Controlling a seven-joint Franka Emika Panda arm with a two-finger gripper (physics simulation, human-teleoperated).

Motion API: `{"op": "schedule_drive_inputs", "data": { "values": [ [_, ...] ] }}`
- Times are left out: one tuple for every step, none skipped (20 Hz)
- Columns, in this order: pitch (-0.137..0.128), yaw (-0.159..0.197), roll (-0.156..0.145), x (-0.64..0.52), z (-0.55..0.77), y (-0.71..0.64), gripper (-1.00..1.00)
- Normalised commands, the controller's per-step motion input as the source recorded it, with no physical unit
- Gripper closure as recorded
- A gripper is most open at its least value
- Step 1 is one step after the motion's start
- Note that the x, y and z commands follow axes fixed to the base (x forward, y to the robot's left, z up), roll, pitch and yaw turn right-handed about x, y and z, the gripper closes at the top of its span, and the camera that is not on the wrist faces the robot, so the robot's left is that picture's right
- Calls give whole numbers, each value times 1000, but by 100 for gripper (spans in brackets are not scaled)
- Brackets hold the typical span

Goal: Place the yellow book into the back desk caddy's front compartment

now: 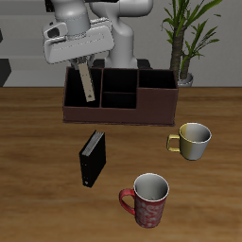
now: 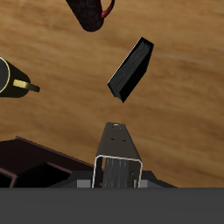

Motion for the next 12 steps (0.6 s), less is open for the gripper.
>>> {"op": "schedule_drive_inputs", "data": {
  "values": [
    [24, 56, -3, -204, 137, 93, 100],
    [-1, 125, 9, -269, 206, 249, 100],
    [5, 339, 77, -302, 62, 376, 100],
    [-49, 36, 41, -313, 174, 160, 100],
    [-67, 204, -43, -269, 77, 201, 100],
    [19, 182, -7, -278, -12, 233, 100],
    [0, 0, 0, -62, 5, -9, 100],
    [41, 387, -42, -484, -25, 405, 100],
    [0, 0, 0, -33, 4, -11, 100],
    [-46, 288, 12, -334, -23, 233, 100],
    [77, 125, -6, -273, -50, 139, 100],
    [20, 221, -91, -207, 3, 64, 100]
  ]
}}
